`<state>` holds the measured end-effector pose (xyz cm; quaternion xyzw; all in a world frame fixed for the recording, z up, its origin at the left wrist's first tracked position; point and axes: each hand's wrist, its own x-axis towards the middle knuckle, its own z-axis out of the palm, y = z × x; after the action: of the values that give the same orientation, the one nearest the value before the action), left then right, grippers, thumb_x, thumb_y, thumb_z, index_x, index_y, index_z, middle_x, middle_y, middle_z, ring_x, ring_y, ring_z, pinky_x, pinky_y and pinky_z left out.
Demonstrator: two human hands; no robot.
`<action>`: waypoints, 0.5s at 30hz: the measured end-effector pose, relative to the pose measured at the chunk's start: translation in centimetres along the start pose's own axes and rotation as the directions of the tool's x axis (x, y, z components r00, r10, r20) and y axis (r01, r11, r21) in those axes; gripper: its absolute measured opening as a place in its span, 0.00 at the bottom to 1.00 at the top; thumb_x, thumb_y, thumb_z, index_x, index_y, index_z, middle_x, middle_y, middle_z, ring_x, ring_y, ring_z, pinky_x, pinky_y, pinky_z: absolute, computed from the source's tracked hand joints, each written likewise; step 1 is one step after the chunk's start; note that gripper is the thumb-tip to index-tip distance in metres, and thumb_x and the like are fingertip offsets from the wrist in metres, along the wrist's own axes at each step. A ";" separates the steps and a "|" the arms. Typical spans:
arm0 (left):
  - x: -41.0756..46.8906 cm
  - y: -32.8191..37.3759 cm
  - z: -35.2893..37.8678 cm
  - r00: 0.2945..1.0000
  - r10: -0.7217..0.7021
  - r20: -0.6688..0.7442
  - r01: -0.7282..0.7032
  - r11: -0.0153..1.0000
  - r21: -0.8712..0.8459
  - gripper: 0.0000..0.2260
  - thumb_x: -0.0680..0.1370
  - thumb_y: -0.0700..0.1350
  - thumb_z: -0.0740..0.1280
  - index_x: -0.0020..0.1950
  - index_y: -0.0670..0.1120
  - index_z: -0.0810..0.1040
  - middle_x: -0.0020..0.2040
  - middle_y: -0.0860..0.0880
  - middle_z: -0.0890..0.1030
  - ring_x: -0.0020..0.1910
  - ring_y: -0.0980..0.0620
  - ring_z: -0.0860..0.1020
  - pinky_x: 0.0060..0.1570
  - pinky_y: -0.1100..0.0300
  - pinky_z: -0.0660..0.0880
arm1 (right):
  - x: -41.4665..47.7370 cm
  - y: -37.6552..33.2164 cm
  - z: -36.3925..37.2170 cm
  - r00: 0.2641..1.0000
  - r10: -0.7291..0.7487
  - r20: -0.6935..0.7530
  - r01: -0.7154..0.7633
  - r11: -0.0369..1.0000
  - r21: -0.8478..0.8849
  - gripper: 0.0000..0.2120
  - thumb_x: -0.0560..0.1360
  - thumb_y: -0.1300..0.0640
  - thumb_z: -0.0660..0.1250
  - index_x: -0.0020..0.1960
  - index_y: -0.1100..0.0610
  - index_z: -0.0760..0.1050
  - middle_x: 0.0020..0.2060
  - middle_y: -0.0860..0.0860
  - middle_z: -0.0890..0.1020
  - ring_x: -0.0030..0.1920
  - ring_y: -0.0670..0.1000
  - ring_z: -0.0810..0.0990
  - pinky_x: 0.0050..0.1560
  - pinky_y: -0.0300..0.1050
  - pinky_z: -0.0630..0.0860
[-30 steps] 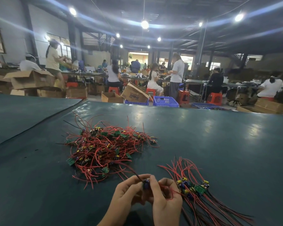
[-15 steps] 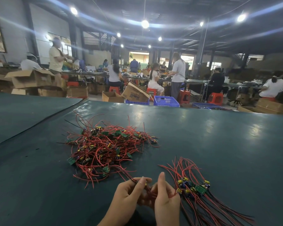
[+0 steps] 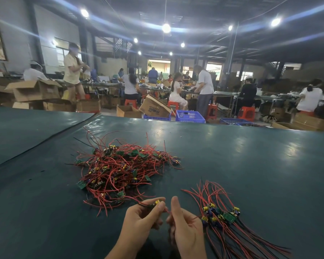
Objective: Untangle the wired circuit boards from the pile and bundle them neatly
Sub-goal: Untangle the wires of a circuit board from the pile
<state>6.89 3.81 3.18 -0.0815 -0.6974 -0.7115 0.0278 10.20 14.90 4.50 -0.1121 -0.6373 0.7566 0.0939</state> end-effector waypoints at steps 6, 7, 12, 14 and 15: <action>0.1 -0.3 -0.1 1.000 -0.001 -0.014 0.000 0.999 -0.050 0.07 0.77 0.38 0.66 0.48 0.35 0.81 0.40 0.43 0.83 0.41 0.46 0.80 0.43 0.54 0.78 | -0.2 0.8 0.8 0.987 -0.159 0.038 0.162 0.980 -0.118 0.20 0.65 0.42 0.72 0.33 0.60 0.79 0.25 0.53 0.80 0.25 0.46 0.76 0.28 0.37 0.73; 0.2 -0.4 -0.1 1.000 0.001 -0.012 -0.002 0.999 -0.049 0.07 0.77 0.39 0.66 0.48 0.35 0.81 0.40 0.43 0.83 0.41 0.47 0.80 0.43 0.55 0.78 | -0.2 0.8 0.8 0.983 -0.181 0.025 0.183 0.973 -0.140 0.21 0.66 0.41 0.71 0.33 0.61 0.79 0.25 0.53 0.81 0.25 0.46 0.77 0.29 0.37 0.73; 0.2 -0.6 0.0 1.000 -0.003 0.023 0.004 0.999 -0.034 0.09 0.77 0.42 0.67 0.46 0.36 0.82 0.38 0.43 0.83 0.38 0.47 0.80 0.39 0.58 0.78 | 0.1 1.3 0.8 0.973 -0.228 -0.031 0.217 0.953 -0.211 0.20 0.75 0.45 0.64 0.34 0.59 0.82 0.31 0.52 0.84 0.33 0.47 0.82 0.37 0.39 0.78; 0.3 -0.6 0.0 1.000 -0.006 0.030 0.008 0.999 -0.054 0.10 0.77 0.41 0.66 0.45 0.35 0.82 0.37 0.42 0.83 0.38 0.46 0.80 0.38 0.58 0.77 | 0.2 1.5 0.7 0.978 -0.203 -0.056 0.188 0.960 -0.209 0.18 0.78 0.50 0.62 0.37 0.57 0.82 0.33 0.50 0.85 0.36 0.45 0.83 0.40 0.38 0.78; 0.4 -0.6 0.1 0.999 -0.012 0.036 0.015 0.998 -0.066 0.10 0.77 0.41 0.66 0.45 0.35 0.82 0.37 0.42 0.82 0.37 0.46 0.79 0.38 0.58 0.77 | 0.3 1.6 0.7 0.978 -0.199 -0.066 0.180 0.958 -0.225 0.17 0.79 0.50 0.62 0.37 0.55 0.82 0.34 0.49 0.85 0.37 0.44 0.83 0.41 0.39 0.78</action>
<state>6.45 3.92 2.61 -0.0901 -0.6743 -0.7329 0.0080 9.74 14.08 3.06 -0.0935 -0.7193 0.6641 0.1813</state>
